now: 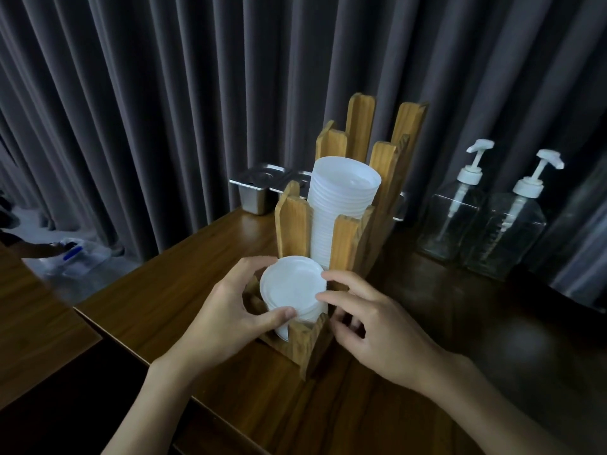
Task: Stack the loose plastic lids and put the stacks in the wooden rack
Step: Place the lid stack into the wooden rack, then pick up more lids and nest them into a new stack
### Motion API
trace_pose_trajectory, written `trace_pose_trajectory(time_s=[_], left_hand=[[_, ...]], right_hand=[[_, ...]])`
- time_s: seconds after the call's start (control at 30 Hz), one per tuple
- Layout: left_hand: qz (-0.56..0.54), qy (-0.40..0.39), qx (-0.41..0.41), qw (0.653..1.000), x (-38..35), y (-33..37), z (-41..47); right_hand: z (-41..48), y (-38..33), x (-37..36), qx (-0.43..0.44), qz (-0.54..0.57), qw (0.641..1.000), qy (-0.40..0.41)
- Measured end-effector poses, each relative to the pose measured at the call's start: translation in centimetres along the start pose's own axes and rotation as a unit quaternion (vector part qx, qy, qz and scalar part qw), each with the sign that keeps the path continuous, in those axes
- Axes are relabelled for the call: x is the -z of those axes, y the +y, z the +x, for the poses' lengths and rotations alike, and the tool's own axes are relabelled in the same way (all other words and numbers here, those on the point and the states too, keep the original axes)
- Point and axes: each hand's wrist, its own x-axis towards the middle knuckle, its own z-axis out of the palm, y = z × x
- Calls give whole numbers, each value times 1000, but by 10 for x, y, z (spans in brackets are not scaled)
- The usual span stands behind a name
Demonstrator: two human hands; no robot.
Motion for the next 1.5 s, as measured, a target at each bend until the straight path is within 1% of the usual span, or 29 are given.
trace_pose_trajectory(time_s=[0.17, 0.33, 0.5, 0.6, 0.7, 0.8, 0.87, 1.0, 1.17, 1.23, 1.33, 1.43, 1.5], left_hand=[[42, -7, -23, 999, 2, -3, 0], [41, -18, -32, 998, 6, -3, 1], [47, -21, -26, 998, 8, 2, -2], [84, -7, -25, 996, 10, 13, -4], [119, 19, -68, 990, 12, 34, -6], [114, 45, -129, 984, 6, 63, -4], [105, 45, -165, 980, -4, 84, 0], [94, -11, -226, 970, -45, 120, 8], [56, -113, -267, 955, -129, 151, 9], [43, -161, -274, 947, -166, 160, 7], [20, -232, -284, 930, -224, 175, 3], [-4, -292, -280, 915, -281, 190, -4], [-28, -325, -269, 906, -316, 200, -11]], right_hand=[[-9, 1, -5, -21, 40, 999, 5], [-10, 1, -8, -39, 64, 997, 10], [-11, 1, -8, -40, 66, 997, 14], [-14, 0, -5, -32, 70, 997, 25], [-21, 1, 2, -32, 74, 996, 49], [-33, 6, 11, -47, 82, 993, 76], [-44, 12, 19, -57, 81, 991, 90], [-78, 28, 38, -110, 53, 986, 116], [-150, 52, 69, -182, 28, 969, 166], [-185, 58, 83, -224, 21, 956, 187], [-237, 60, 102, -277, -17, 934, 223], [-285, 60, 118, -343, -71, 904, 244], [-316, 61, 127, -377, -123, 878, 268]])
